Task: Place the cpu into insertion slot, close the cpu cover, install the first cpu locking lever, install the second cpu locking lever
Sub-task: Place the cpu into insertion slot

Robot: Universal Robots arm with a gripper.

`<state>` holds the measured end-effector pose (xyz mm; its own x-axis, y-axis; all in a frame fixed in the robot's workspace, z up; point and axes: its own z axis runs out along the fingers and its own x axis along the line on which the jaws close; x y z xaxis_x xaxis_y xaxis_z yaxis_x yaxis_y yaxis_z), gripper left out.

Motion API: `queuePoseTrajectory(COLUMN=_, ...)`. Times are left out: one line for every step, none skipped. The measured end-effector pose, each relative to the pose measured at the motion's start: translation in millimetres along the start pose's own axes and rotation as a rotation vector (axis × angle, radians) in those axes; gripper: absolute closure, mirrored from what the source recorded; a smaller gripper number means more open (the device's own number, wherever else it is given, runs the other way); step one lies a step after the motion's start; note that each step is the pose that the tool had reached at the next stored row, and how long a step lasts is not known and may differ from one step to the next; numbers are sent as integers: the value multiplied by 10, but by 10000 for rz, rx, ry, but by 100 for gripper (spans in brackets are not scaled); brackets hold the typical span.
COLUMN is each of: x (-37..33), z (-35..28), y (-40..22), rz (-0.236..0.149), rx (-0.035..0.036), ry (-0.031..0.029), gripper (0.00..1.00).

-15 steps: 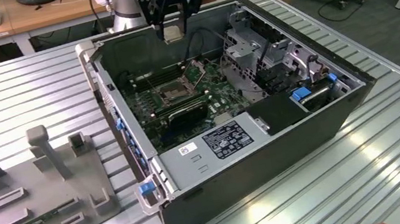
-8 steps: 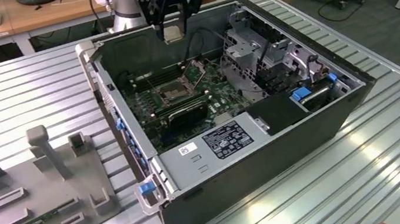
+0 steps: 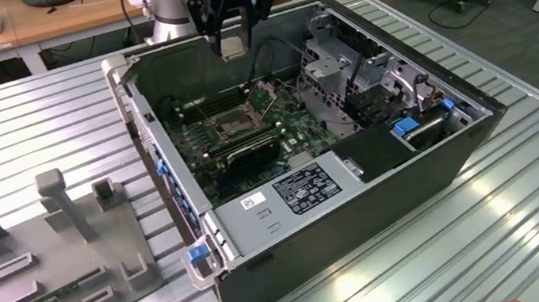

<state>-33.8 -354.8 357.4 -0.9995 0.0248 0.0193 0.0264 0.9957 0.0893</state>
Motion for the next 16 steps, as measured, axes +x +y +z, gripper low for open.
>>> queuePoseTrajectory(x=0, z=10, y=-1, rz=0, rx=-1, ry=0, gripper=46)
queuePoseTrajectory(x=-1, z=22, y=-2, rz=0, rx=-1, ry=0, gripper=46)
queuePoseTrajectory(x=-1, z=35, y=-3, rz=-1, rx=0, ry=0, gripper=46)
queuePoseTrajectory(x=-1, z=49, y=-4, rz=0, rx=0, ry=0, gripper=46)
queuePoseTrajectory(x=-1, z=62, y=-6, rz=0, rx=1, ry=0, gripper=46)
queuePoseTrajectory(x=-1, z=74, y=-7, rz=0, rx=1, ry=0, gripper=46)
queuePoseTrajectory(x=-2, z=84, y=-8, rz=-1, rx=1, ry=0, gripper=46)
queuePoseTrajectory(x=-2, z=86, y=-8, rz=0, rx=2, ry=1, gripper=46)
queuePoseTrajectory(x=-2, z=86, y=-8, rz=0, rx=3, ry=1, gripper=46)
queuePoseTrajectory(x=-2, z=86, y=-8, rz=-1, rx=3, ry=1, gripper=46)
queuePoseTrajectory(x=-2, z=86, y=-8, rz=0, rx=3, ry=1, gripper=46)
queuePoseTrajectory(x=-2, z=87, y=-8, rz=0, rx=1, ry=0, gripper=46)
queuePoseTrajectory(x=-2, z=88, y=-8, rz=0, rx=1, ry=0, gripper=46)
queuePoseTrajectory(x=-2, z=88, y=-8, rz=0, rx=1, ry=0, gripper=46)
queuePoseTrajectory(x=-2, z=88, y=-8, rz=0, rx=1, ry=0, gripper=46)
queuePoseTrajectory(x=-2, z=90, y=-8, rz=0, rx=0, ry=0, gripper=46)
